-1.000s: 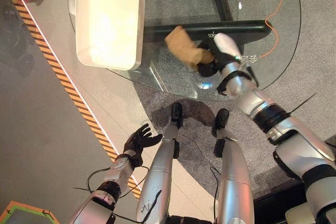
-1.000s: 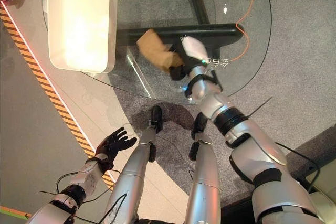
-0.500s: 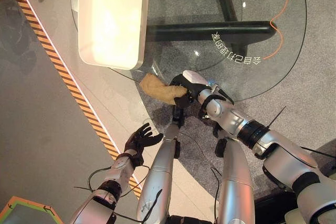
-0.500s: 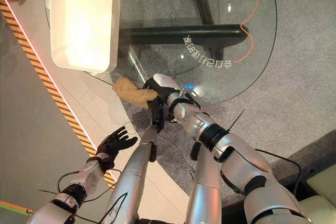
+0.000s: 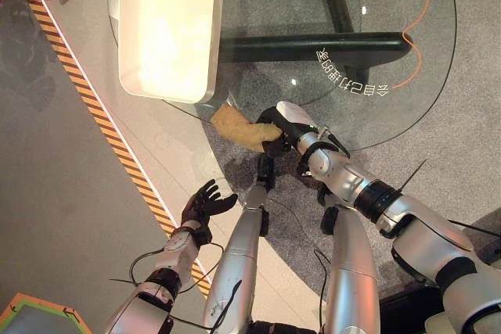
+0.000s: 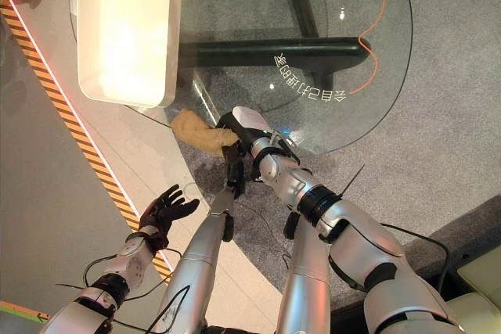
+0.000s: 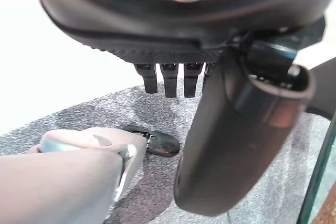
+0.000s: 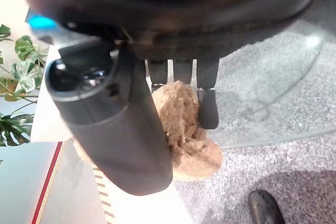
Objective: Wipe the table with a cloth and put it in the basket.
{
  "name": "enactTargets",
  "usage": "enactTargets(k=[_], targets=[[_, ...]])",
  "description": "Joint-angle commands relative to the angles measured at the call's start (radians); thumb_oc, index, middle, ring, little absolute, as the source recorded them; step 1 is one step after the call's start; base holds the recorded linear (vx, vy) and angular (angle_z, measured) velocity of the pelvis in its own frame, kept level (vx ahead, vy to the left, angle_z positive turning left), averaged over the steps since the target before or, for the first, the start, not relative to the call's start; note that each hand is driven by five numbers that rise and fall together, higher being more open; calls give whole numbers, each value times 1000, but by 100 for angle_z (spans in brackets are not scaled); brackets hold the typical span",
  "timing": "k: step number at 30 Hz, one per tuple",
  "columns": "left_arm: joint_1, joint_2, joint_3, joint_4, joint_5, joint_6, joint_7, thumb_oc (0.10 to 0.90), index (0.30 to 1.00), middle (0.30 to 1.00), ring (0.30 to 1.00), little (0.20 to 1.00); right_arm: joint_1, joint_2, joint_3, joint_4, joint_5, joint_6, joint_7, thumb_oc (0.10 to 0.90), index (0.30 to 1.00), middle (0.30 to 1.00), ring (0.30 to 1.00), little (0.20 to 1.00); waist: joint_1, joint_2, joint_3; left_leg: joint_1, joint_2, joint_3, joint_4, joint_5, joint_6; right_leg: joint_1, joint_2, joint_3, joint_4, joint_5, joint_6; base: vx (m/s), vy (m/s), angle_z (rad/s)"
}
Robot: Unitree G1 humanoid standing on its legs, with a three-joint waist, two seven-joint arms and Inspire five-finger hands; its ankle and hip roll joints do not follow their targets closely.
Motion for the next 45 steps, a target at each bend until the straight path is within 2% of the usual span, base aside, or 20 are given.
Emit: enactTargets(k=[1,7,12,15,17,20,21,22,27,29,30,32,37,39,40,43,45], targets=[[4,0,59,21,-92,-50,16,800,900,900,900,900,-36,16,-83,-33,38,-65,-123,100,300,300,300,200,0,12,-14,14,-60,80,59,-78,35,34,41,-45,-98,26,21,0,0,0],[13,12,118,5,-172,-88,39,800,900,900,900,900,-23,1,-141,-41,120,-72,-217,100,300,300,300,200,-3,10,-14,28,-56,80,52,-80,34,47,42,-43,-93,18,19,0,0,0],[12,34,219,-37,-284,-186,134,800,900,900,900,900,7,-13,-217,-91,169,-96,-291,100,300,300,300,200,-7,-1,-14,46,-53,76,51,-83,34,63,43,-38,-85,6,18,0,0,0],[-9,54,267,-65,-294,-230,196,800,900,900,900,900,26,-18,-244,-136,185,-101,-324,100,300,300,300,200,-11,-10,-14,48,-50,74,53,-84,35,64,44,-36,-83,3,17,0,0,0],[-22,73,304,-100,-304,-284,261,800,900,900,900,900,47,-22,-276,-186,191,-100,-355,100,300,300,300,200,-15,-16,-14,46,-49,70,61,-87,36,63,46,-31,-76,-1,15,-6,-17,0],[-44,99,344,-134,-297,-316,322,800,900,900,900,900,63,-28,-307,-221,194,-115,-379,100,300,300,300,200,-18,-23,-14,42,-47,68,69,-91,37,62,48,-28,-72,-4,14,-13,-39,-1],[-53,113,368,-153,-296,-351,358,800,900,900,900,900,74,-31,-324,-246,194,-125,-392,100,300,300,300,200,-21,-27,-14,42,-46,66,70,-92,38,62,50,-25,-73,-4,13,-18,-33,-1],[-59,118,377,-163,-300,-354,370,800,900,900,900,900,80,-31,-331,-259,191,-126,-396,100,300,300,300,200,-23,-29,-14,41,-45,66,72,-93,38,62,51,-22,-72,-5,13,0,0,0],[-80,144,443,-253,-316,-464,458,800,900,900,900,900,133,-33,-385,-362,156,-154,-424,100,300,300,300,200,-37,-43,-14,41,-41,65,77,-98,41,65,62,-8,-70,-11,10,-11,-8,-5],[-79,148,460,-292,-312,-482,485,800,900,900,900,900,148,-36,-406,-393,145,-156,-419,100,300,300,300,200,-40,-44,-14,43,-41,64,77,-98,41,67,64,-3,-69,-13,10,-16,1,-8],[-80,147,472,-319,-302,-513,506,800,900,900,900,900,162,-33,-422,-416,128,-162,-422,100,300,300,300,200,-43,-45,-14,46,-42,62,76,-99,42,71,67,1,-68,-15,10,-15,6,-9],[-78,146,481,-340,-288,-531,518,800,900,900,900,900,174,-32,-432,-432,120,-166,-422,100,300,300,300,200,-44,-46,-14,50,-43,62,75,-100,42,75,68,3,-69,-17,9,-10,3,-5],[-77,131,518,-495,-143,-591,652,800,900,900,900,900,228,-30,-485,-505,78,-189,-408,100,300,300,300,200,-49,-50,-14,60,-45,60,81,-106,44,95,71,11,-71,-25,9,-3,1,-2],[-80,130,524,-532,-55,-606,695,800,900,900,900,900,237,-26,-499,-528,66,-192,-403,100,300,300,300,200,-50,-53,-14,61,-45,58,84,-109,43,99,72,13,-71,-27,9,-2,-16,0],[-90,131,521,-594,37,-607,736,800,900,900,900,900,255,-27,-509,-569,57,-191,-401,100,300,300,300,200,-52,-56,-14,62,-45,59,85,-110,44,103,74,16,-72,-27,10,0,0,0],[-88,118,508,-676,103,-616,679,800,900,900,900,900,273,-24,-524,-614,42,-195,-388,100,300,300,300,200,-55,-57,-14,64,-46,58,85,-112,44,108,79,21,-72,-28,12,0,0,0],[-93,113,481,-770,129,-569,616,800,900,900,900,900,284,-20,-538,-648,27,-200,-374,100,300,300,300,200,-57,-60,-14,67,-45,60,83,-112,45,113,82,22,-75,-27,14,1,-6,-4]])
